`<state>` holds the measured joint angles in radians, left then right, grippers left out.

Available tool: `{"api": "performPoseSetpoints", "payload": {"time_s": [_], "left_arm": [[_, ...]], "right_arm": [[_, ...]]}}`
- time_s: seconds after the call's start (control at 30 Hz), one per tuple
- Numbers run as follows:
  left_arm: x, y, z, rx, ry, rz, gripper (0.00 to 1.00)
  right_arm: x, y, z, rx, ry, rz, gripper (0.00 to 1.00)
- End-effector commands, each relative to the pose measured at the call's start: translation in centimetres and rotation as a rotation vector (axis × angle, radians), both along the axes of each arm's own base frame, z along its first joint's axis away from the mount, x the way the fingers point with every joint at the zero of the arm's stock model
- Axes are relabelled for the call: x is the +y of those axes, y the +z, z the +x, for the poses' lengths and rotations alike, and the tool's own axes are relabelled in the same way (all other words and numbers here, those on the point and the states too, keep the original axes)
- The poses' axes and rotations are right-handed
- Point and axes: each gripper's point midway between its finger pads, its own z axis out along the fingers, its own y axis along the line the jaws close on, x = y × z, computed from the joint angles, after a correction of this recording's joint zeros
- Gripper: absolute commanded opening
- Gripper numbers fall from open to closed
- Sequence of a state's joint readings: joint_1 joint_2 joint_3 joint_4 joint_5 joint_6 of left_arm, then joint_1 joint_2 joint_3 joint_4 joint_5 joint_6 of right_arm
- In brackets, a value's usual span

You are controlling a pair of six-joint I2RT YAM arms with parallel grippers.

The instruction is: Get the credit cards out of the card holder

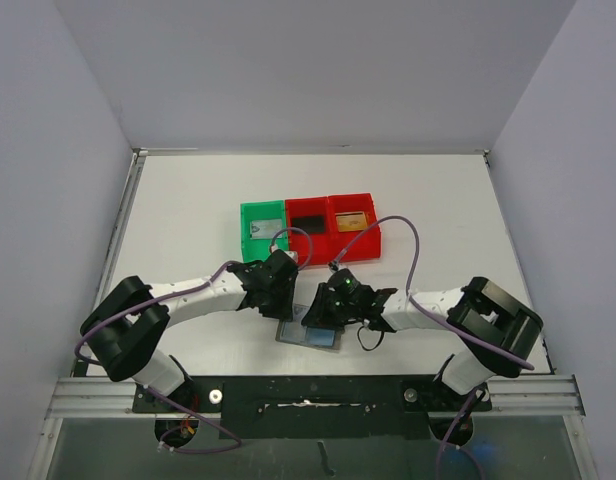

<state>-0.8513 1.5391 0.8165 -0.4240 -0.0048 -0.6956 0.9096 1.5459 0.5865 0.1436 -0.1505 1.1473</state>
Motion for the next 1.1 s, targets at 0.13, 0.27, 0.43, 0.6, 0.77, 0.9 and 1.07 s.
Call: {"api": "performPoseSetpoints", "payload": {"time_s": [0.13,0.27,0.43,0.6,0.77,0.9,1.07], "left_arm": [[2.2,-2.5,-1.7,0.056,0.012,0.109,0.05],[2.2,-2.5,-1.5,0.057,0.025,0.112,0.04],[2.1,-2.4,-1.4,0.052,0.034,0.106,0.03],[2.0,-2.3,-1.5,0.054,0.035,0.098,0.00],[2.3,-2.5,-1.5,0.053,0.045,0.113,0.00],[1.6,-1.9,-1.4,0.056,0.041,0.077,0.00],[-1.1,1.1,-0.9,0.056,0.039,-0.050,0.25]], "right_arm": [[2.0,1.8,0.5,-0.079,0.042,0.102,0.01],[2.0,3.5,0.8,-0.094,0.052,0.231,0.00],[1.1,4.1,1.0,-0.097,0.047,0.274,0.00],[0.1,3.8,0.8,-0.083,0.033,0.275,0.00],[-1.1,3.2,0.5,-0.067,0.014,0.260,0.00],[-0.9,2.6,0.2,-0.032,0.019,0.229,0.02],[-0.5,1.2,0.5,-0.002,-0.012,0.144,0.12]]}}
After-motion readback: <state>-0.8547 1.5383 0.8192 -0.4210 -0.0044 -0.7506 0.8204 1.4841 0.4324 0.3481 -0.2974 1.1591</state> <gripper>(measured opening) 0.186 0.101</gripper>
